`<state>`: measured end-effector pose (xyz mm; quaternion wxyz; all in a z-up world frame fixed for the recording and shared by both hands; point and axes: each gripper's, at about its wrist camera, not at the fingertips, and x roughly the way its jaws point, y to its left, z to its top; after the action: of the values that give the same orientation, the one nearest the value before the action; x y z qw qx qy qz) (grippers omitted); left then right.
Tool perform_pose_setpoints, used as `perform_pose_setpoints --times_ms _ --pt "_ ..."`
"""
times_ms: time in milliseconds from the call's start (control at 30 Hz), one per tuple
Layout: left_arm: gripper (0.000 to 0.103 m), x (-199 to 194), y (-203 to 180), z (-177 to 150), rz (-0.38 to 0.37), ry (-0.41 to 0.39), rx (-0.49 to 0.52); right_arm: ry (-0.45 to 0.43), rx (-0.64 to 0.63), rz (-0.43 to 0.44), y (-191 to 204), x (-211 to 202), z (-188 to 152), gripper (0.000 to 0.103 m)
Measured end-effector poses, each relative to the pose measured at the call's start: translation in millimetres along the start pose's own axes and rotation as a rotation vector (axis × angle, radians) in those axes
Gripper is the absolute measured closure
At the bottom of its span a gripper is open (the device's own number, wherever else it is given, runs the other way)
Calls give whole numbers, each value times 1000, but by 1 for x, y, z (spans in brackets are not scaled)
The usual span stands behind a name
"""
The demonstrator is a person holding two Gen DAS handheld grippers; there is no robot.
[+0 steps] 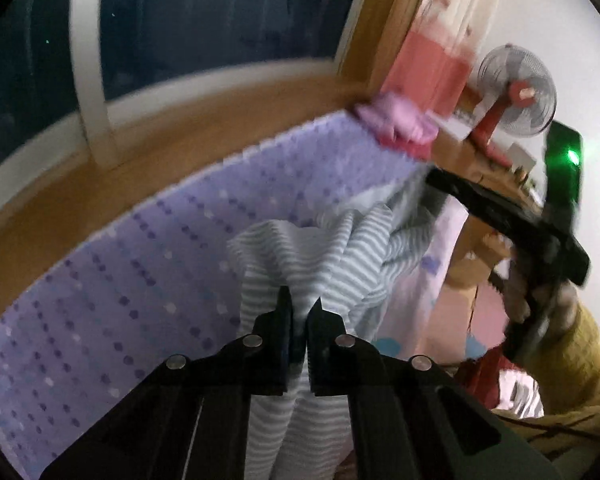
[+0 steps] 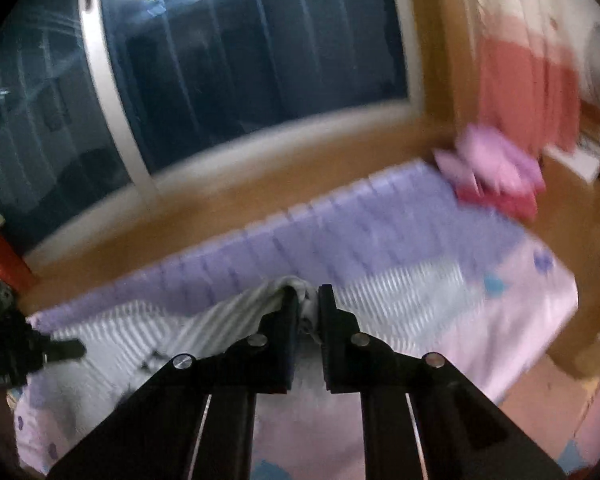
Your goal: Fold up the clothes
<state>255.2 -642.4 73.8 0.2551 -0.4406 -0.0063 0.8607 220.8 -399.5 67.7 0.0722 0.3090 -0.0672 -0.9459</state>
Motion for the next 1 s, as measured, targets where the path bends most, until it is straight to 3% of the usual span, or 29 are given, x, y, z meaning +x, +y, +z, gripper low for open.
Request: perform_pose_setpoints --times_ms 133,300,400,533,567,633,767,867,933,1000 --pt "97 -25 14 -13 65 -50 -68 11 -109 132 46 33 29 94" --pt "97 -25 68 -61 125 13 -290 116 -254 312 134 87 22 94" --pt "95 -24 98 -97 62 42 -434 206 -323 403 189 121 -3 94" --pt "73 -17 115 -147 -156 41 -722 323 -375 435 234 159 -42 93" --pt "71 -16 113 -155 -198 42 -754 358 -373 439 239 167 -50 93" --pt "66 -14 104 -160 -218 77 -733 382 -352 433 239 171 -58 91" --pt "63 -21 89 -146 -145 129 -596 381 -275 432 222 160 -56 89" --pt "63 -40 89 -128 -100 50 -496 292 -225 394 188 127 -43 84" --pt "63 -50 86 -109 -26 -14 -395 235 -190 357 162 102 -37 64" --pt "63 -52 80 -84 59 -57 -259 196 -144 292 131 82 -39 56"
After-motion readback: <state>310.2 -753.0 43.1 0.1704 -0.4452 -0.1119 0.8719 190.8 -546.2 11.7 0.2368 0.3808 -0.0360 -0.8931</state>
